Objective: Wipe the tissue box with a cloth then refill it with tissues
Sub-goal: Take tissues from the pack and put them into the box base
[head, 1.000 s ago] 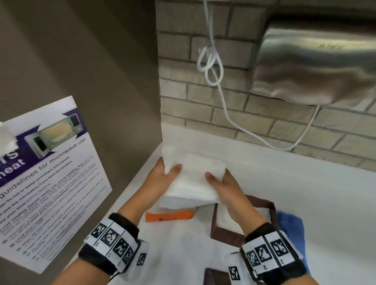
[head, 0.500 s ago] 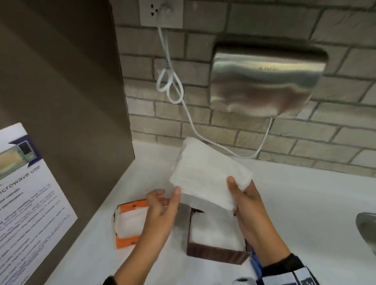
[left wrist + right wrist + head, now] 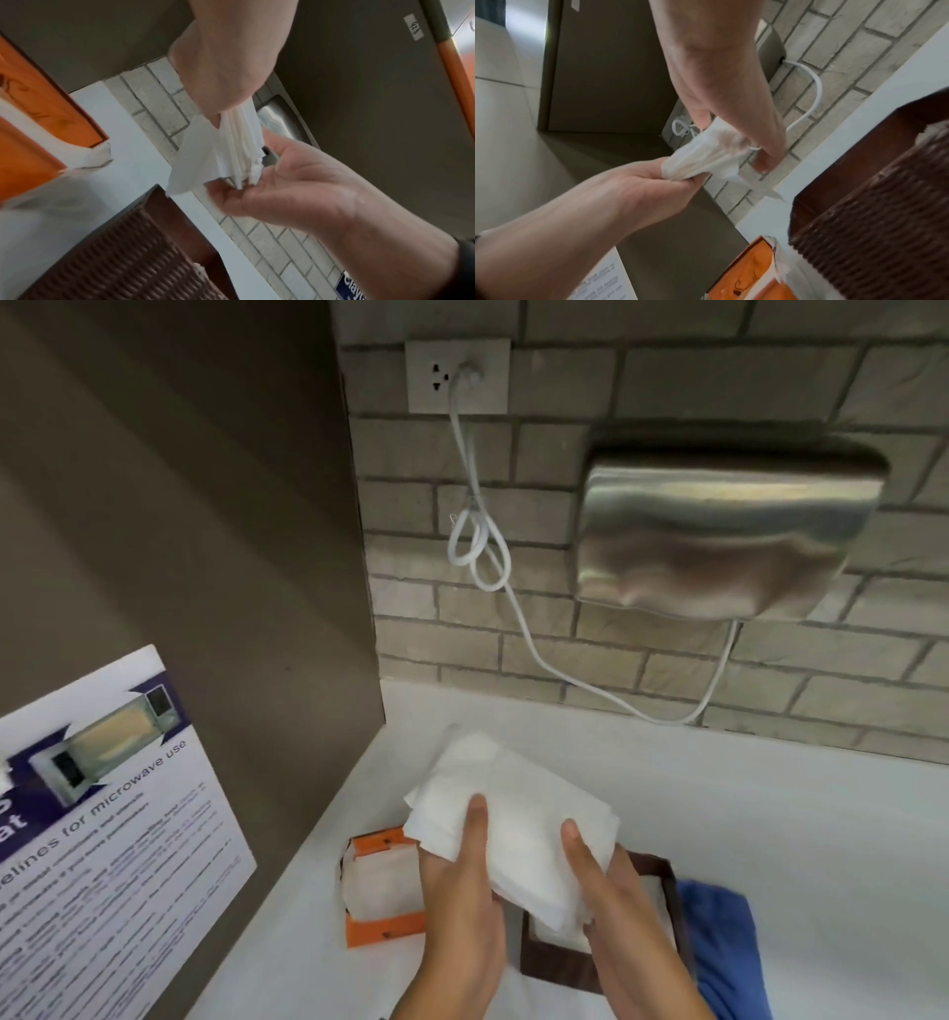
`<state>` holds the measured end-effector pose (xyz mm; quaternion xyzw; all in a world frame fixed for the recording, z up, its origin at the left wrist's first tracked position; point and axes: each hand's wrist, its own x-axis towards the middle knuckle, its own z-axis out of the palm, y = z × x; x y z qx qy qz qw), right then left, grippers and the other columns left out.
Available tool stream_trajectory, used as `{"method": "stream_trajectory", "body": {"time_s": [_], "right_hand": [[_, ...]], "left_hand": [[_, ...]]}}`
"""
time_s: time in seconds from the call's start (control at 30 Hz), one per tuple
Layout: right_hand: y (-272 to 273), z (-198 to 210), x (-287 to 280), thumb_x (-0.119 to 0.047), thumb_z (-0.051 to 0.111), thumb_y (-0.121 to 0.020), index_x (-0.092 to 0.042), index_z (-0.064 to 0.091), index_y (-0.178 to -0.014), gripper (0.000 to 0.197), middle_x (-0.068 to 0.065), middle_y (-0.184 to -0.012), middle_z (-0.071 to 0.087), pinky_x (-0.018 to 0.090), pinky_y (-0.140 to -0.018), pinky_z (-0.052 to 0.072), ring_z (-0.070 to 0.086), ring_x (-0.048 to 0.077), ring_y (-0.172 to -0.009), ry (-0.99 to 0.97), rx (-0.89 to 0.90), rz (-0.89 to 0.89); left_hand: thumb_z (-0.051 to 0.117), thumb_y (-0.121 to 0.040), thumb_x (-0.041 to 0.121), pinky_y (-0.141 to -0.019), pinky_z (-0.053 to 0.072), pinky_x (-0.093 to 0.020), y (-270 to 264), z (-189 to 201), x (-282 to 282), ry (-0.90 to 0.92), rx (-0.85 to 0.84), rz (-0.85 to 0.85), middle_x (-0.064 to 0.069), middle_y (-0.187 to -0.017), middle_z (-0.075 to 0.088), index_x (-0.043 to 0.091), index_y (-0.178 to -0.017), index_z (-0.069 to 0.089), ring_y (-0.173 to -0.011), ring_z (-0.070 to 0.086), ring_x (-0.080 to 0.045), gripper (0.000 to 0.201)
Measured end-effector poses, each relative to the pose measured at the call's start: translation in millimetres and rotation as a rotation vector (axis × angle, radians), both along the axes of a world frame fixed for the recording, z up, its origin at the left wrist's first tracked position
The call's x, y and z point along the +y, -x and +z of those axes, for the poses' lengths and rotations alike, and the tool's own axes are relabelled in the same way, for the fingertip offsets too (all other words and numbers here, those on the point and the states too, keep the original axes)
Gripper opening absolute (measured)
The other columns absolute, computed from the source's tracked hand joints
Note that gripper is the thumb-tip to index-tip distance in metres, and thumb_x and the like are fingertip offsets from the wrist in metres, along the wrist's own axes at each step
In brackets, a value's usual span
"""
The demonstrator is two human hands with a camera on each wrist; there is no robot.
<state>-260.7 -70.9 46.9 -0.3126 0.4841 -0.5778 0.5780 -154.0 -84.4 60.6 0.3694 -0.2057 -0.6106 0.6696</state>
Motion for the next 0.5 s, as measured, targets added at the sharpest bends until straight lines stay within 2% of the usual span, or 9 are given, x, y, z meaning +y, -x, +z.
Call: {"method": "stream_trajectory", "body": {"time_s": [0.07,0.1,0.2,0.27,0.33,0.37,0.43,0.5], "right_hand": [[2,6,6,-0.035,0.06,-0.084,-0.024,0.055,-0.126,0.044,-0.004,-0.122,0.067,0.039,-0.1,0.045,0.063,0.016,-0.113,-0.008,-0.178,0.09],[3,9,8,-0.032,0.059,-0.086,-0.022,0.055,-0.127,0.043,-0.001,-0.123,0.067,0.04,-0.1,0.046,0.063,0.019,-0.114,-0.015,-0.231,0.118],[10,11,11,-0.022,0.061,-0.086,-0.017,0.056,-0.126,0.041,0.001,-0.117,0.07,0.035,-0.088,0.055,0.067,0.019,-0.107,0.0,-0.188,0.075],[17,12,10,-0.023,0.062,-0.086,-0.022,0.055,-0.126,0.04,-0.004,-0.114,0.071,0.034,-0.085,0.056,0.068,0.017,-0.105,-0.019,-0.124,0.014],[21,9,10,-0.03,0.065,-0.084,-0.029,0.052,-0.127,0.045,-0.004,-0.118,0.069,0.047,-0.092,0.052,0.065,0.021,-0.109,-0.092,-0.152,0.036],[23,9,13,-0.032,0.066,-0.083,-0.028,0.053,-0.127,0.045,0.0,-0.119,0.069,0.054,-0.098,0.047,0.064,0.025,-0.111,-0.142,-0.221,0.064],[24,15,18,-0.026,0.064,-0.086,-0.018,0.059,-0.122,0.037,0.011,-0.115,0.07,0.058,-0.103,0.039,0.065,0.033,-0.108,-0.198,-0.404,0.099],[30,18,18,-0.012,0.062,-0.088,-0.007,0.06,-0.118,0.031,0.017,-0.108,0.072,0.055,-0.098,0.046,0.069,0.032,-0.098,-0.149,-0.466,-0.013]], "left_hand": [[0.056,-0.092,0.023,-0.094,0.05,-0.046,7,3,4,0.028,-0.007,-0.032,0.0,-0.115,0.07,0.026,-0.124,0.056,-0.105,0.067,-0.022,0.032],[0.054,-0.093,0.022,-0.094,0.05,-0.046,9,4,6,0.043,-0.008,-0.062,0.0,-0.115,0.07,0.027,-0.124,0.056,-0.106,0.067,-0.022,0.031],[0.053,-0.093,0.021,-0.09,0.053,-0.043,10,0,7,0.049,-0.023,-0.062,0.002,-0.112,0.071,0.028,-0.121,0.056,-0.102,0.069,-0.019,0.03],[0.054,-0.093,0.022,-0.09,0.053,-0.044,9,-2,3,0.042,-0.012,-0.036,0.001,-0.113,0.071,0.028,-0.122,0.056,-0.102,0.069,-0.019,0.03],[0.052,-0.095,0.021,-0.092,0.052,-0.045,12,-5,1,0.017,0.013,-0.041,-0.003,-0.116,0.07,0.024,-0.125,0.054,-0.104,0.068,-0.022,0.031],[0.051,-0.095,0.021,-0.092,0.052,-0.045,16,-6,2,-0.003,0.022,-0.044,-0.005,-0.116,0.069,0.022,-0.125,0.055,-0.104,0.068,-0.023,0.03],[0.05,-0.096,0.02,-0.094,0.051,-0.045,23,-7,2,-0.03,0.03,-0.042,-0.007,-0.116,0.069,0.019,-0.125,0.056,-0.104,0.067,-0.024,0.03],[0.05,-0.096,0.02,-0.095,0.051,-0.044,28,-10,1,-0.03,0.039,-0.047,-0.007,-0.119,0.068,0.018,-0.127,0.055,-0.107,0.066,-0.023,0.032]]}}
